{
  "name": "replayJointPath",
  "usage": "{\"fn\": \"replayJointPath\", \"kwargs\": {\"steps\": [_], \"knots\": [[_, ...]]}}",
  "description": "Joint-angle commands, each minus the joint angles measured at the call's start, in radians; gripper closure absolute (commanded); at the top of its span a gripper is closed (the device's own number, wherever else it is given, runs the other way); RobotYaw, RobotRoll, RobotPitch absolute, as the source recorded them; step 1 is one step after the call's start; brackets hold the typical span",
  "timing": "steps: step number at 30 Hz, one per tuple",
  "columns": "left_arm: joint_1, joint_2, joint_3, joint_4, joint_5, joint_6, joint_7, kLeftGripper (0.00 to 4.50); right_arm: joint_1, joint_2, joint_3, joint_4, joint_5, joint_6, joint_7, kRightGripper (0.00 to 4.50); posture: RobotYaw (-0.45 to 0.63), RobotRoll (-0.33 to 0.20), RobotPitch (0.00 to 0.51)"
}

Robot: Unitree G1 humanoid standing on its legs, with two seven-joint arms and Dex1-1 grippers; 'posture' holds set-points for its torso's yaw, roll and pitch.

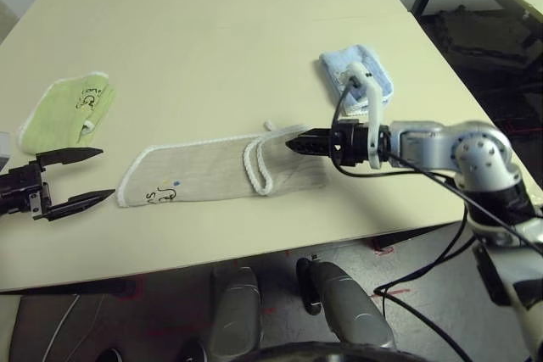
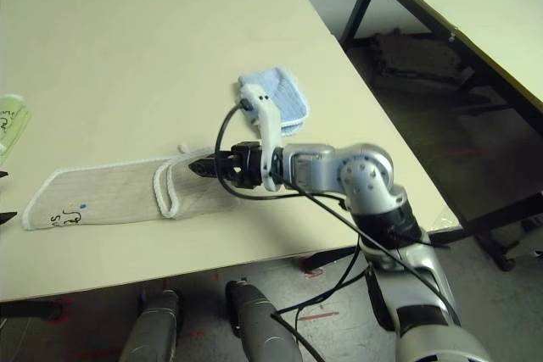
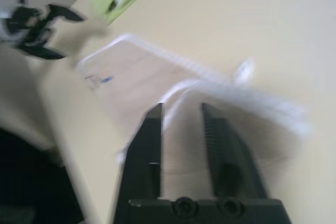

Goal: Fold the towel and set it aside.

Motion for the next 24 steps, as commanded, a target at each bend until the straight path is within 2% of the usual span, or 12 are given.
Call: {"fn": "replayJointPath", "kwargs": {"steps": [1, 4, 10, 16, 21, 24], "knots": [[-0.002, 0.006, 0.011, 0.004, 0.019, 0.009, -0.009, 0.00, 0.048, 0.052, 0.055, 0.019, -0.198, -0.209, 0.137, 4.49, -0.03, 0.000, 0.211], [-0.005, 0.011, 0.014, 0.003, 0.021, 0.013, -0.009, 0.00, 0.093, 0.084, 0.075, 0.049, -0.306, -0.333, 0.231, 4.49, -0.03, 0.000, 0.214], [-0.009, 0.015, 0.013, 0.003, 0.025, 0.019, -0.009, 0.00, 0.159, 0.076, 0.175, 0.120, -0.491, -0.525, 0.465, 4.49, -0.04, 0.000, 0.217], [-0.020, 0.009, 0.010, -0.002, 0.032, 0.025, -0.009, 0.00, 0.163, 0.123, 0.198, 0.263, -0.607, -0.563, 0.511, 4.49, -0.04, 0.000, 0.216], [-0.016, 0.009, 0.014, -0.007, 0.033, 0.029, -0.009, 0.00, 0.134, 0.179, 0.132, 0.272, -0.587, -0.519, 0.505, 4.49, -0.04, 0.000, 0.214], [-0.009, 0.010, 0.019, -0.007, 0.035, 0.029, -0.009, 0.00, 0.103, 0.190, 0.066, 0.187, -0.502, -0.433, 0.510, 4.49, -0.03, 0.000, 0.213]]}}
